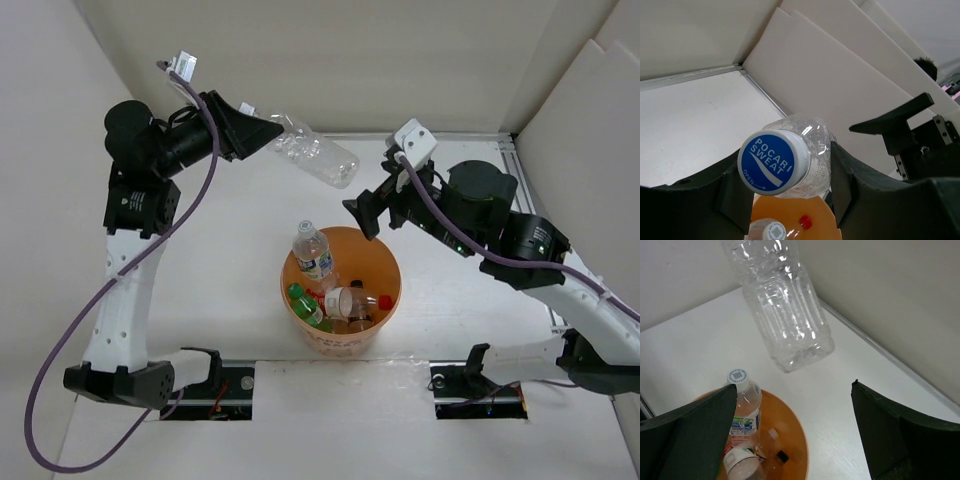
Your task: Put the plastic bottles in the bin
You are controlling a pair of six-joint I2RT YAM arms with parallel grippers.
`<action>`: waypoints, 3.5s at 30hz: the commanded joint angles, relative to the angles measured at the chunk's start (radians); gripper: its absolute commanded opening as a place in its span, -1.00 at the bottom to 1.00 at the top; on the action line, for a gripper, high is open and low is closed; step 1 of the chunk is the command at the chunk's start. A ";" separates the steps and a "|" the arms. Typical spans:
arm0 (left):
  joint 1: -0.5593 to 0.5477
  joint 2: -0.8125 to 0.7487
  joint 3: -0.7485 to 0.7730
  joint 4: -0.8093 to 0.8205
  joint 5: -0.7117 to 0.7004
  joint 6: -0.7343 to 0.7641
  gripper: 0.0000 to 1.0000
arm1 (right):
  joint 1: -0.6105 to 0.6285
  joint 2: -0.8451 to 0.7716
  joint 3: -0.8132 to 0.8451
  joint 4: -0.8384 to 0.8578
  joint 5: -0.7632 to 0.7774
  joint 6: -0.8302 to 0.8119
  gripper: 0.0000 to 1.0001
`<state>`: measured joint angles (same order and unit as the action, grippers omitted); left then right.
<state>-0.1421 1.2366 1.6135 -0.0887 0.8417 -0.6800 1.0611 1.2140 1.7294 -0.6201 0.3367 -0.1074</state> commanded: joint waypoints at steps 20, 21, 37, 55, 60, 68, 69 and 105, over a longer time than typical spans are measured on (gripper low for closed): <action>0.006 -0.158 -0.072 0.078 0.177 -0.047 -1.00 | 0.034 0.245 0.182 0.095 -0.223 -0.111 1.00; 0.006 -0.169 -0.087 0.128 0.204 -0.065 -1.00 | 0.034 0.265 0.182 0.095 -0.223 -0.110 0.97; 0.047 -0.183 -0.053 0.046 -0.002 -0.072 1.00 | 0.034 -0.120 -0.299 0.276 -0.091 0.173 -1.00; 0.056 -0.224 -0.156 -0.086 -0.222 0.000 1.00 | 0.053 -0.453 -0.804 0.468 -0.179 0.411 0.38; 0.056 -0.233 -0.124 -0.173 -0.309 0.065 1.00 | 0.053 -0.453 -0.774 0.459 -0.125 0.411 1.00; 0.056 -0.233 -0.115 -0.290 -0.518 0.126 1.00 | 0.053 -0.433 -0.630 0.292 -0.013 0.376 1.00; 0.056 -0.244 -0.115 -0.307 -0.554 0.154 1.00 | 0.053 -0.458 -0.592 0.260 0.020 0.376 1.00; 0.047 -0.832 -0.454 -0.629 -1.053 0.264 1.00 | 0.053 -0.739 -0.275 -0.569 0.449 0.664 1.00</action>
